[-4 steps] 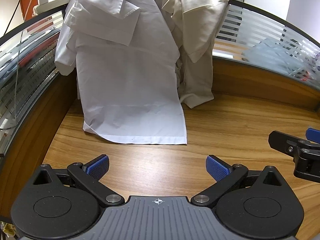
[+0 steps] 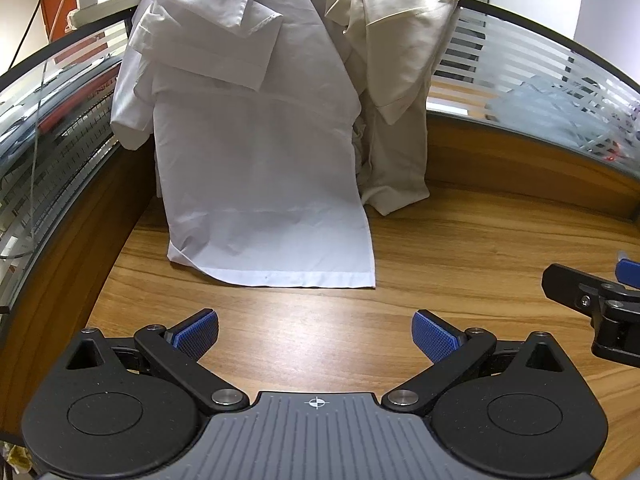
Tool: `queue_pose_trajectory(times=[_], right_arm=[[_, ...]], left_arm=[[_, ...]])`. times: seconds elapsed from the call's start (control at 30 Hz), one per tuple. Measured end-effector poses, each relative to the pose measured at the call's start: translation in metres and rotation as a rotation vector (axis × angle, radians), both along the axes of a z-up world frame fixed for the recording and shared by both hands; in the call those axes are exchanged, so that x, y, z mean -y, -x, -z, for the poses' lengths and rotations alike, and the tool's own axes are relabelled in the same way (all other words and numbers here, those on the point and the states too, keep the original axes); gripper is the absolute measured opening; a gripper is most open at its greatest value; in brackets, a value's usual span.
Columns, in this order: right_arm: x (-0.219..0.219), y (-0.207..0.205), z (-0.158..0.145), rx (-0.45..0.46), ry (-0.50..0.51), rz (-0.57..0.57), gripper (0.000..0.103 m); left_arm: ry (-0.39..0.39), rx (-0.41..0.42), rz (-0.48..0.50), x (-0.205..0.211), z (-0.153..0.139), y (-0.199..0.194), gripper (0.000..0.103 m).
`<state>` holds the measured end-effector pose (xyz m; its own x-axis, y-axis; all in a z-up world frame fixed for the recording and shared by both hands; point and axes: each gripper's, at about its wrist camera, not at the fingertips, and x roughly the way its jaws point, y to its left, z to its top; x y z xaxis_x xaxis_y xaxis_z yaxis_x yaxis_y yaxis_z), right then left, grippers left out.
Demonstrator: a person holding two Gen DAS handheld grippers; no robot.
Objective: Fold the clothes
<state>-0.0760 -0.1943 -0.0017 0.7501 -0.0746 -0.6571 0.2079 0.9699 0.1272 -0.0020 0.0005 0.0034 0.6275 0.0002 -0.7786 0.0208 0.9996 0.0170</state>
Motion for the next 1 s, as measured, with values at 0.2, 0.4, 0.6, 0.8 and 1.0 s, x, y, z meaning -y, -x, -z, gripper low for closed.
queue_pose_trajectory(times=[0.2, 0.4, 0.6, 0.8, 1.0], right_arm=[[-0.001, 0.004, -0.001, 0.013, 0.003, 0.003, 0.103], [0.004, 0.003, 0.002, 0.010, 0.009, -0.010, 0.103], [0.001, 0.003, -0.001, 0.000, 0.011, -0.012, 0.103], [-0.004, 0.002, -0.002, -0.005, 0.026, -0.033, 0.103], [-0.004, -0.001, -0.002, -0.013, 0.021, -0.027, 0.103]], left_arm=[[0.004, -0.016, 0.020, 0.002, 0.002, -0.003, 0.103], [0.011, -0.030, 0.025, 0.003, 0.003, -0.005, 0.103], [0.011, -0.030, 0.020, 0.003, 0.003, -0.005, 0.103], [0.014, -0.033, 0.014, 0.002, 0.004, -0.006, 0.103], [0.015, -0.039, 0.007, 0.001, 0.004, -0.007, 0.103]])
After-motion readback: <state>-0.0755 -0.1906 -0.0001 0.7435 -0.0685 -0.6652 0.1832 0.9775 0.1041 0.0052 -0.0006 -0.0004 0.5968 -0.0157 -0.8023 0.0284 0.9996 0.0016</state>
